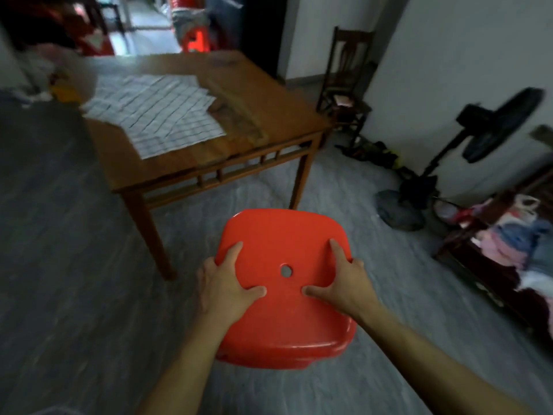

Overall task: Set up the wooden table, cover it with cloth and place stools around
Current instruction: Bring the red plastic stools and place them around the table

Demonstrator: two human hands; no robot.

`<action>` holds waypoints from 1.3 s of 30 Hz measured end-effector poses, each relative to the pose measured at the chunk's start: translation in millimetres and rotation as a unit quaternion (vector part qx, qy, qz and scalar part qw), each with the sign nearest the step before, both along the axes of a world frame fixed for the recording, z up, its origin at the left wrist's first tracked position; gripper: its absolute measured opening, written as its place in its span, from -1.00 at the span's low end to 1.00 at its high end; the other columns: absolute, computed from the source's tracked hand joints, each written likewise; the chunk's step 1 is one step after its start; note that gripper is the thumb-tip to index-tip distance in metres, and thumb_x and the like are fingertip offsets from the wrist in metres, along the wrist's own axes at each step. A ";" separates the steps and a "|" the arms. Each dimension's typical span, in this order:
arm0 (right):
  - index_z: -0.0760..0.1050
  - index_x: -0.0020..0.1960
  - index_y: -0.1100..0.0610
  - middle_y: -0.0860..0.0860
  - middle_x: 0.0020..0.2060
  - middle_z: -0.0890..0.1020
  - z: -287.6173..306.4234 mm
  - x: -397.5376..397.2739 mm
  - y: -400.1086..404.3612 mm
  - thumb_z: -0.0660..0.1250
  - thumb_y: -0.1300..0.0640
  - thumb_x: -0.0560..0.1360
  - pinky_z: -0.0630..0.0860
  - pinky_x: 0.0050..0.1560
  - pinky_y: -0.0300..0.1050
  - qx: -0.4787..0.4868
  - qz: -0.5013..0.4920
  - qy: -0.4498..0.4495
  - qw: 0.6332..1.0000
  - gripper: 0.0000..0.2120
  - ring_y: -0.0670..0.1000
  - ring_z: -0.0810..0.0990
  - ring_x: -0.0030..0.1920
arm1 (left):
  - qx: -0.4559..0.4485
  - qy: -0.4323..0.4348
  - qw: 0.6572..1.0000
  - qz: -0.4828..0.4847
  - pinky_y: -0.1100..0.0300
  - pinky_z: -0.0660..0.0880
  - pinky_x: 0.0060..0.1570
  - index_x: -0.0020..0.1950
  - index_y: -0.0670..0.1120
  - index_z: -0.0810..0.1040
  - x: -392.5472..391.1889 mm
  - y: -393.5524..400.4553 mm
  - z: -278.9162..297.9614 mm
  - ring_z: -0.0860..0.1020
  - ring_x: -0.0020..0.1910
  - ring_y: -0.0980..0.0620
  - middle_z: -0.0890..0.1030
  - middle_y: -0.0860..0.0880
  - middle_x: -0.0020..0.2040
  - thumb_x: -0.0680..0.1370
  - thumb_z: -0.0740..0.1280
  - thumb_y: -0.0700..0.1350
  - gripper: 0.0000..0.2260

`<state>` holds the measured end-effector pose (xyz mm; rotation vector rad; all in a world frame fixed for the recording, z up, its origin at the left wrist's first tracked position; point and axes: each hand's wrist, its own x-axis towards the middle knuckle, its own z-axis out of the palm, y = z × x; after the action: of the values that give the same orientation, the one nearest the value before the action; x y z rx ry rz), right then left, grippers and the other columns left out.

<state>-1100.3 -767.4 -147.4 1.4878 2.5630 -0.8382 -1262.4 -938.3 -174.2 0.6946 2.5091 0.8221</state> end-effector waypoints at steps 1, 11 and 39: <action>-0.13 0.56 -0.18 0.28 0.32 0.30 8.9 16.2 6.4 0.57 -0.34 0.11 0.42 0.33 0.15 0.005 -0.017 0.008 1.000 0.25 0.29 0.44 0.29 | -0.001 0.013 1.000 -0.018 -0.02 0.32 0.35 0.50 0.32 0.12 9.4 12.2 11.3 0.38 0.28 -0.20 0.36 -0.17 0.29 0.16 0.55 0.28 -0.01; -0.03 0.57 -0.11 0.23 0.33 0.39 83.5 191.5 66.5 0.56 -0.34 0.14 0.44 0.26 0.06 0.027 -0.097 0.059 0.993 0.20 0.19 0.47 0.29 | 0.016 0.075 0.986 -0.148 -0.07 0.42 0.28 0.47 0.32 0.15 141.1 107.7 94.9 0.39 0.31 -0.13 0.38 -0.10 0.31 0.15 0.50 0.35 -0.04; 0.08 0.56 0.02 0.10 0.36 0.48 114.4 606.9 134.1 0.53 -0.35 0.19 0.41 0.25 0.04 0.096 -0.608 -0.024 0.788 0.13 0.21 0.44 0.33 | 0.067 0.073 0.707 -0.700 0.06 0.39 0.27 0.49 0.19 0.25 574.3 458.5 108.3 0.47 0.22 -0.14 0.50 -0.17 0.21 0.17 0.49 0.38 -0.05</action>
<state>-493.4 -633.3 -33.0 3.1591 1.3662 -0.4996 -688.1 -479.8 -65.9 2.2690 1.2322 0.2905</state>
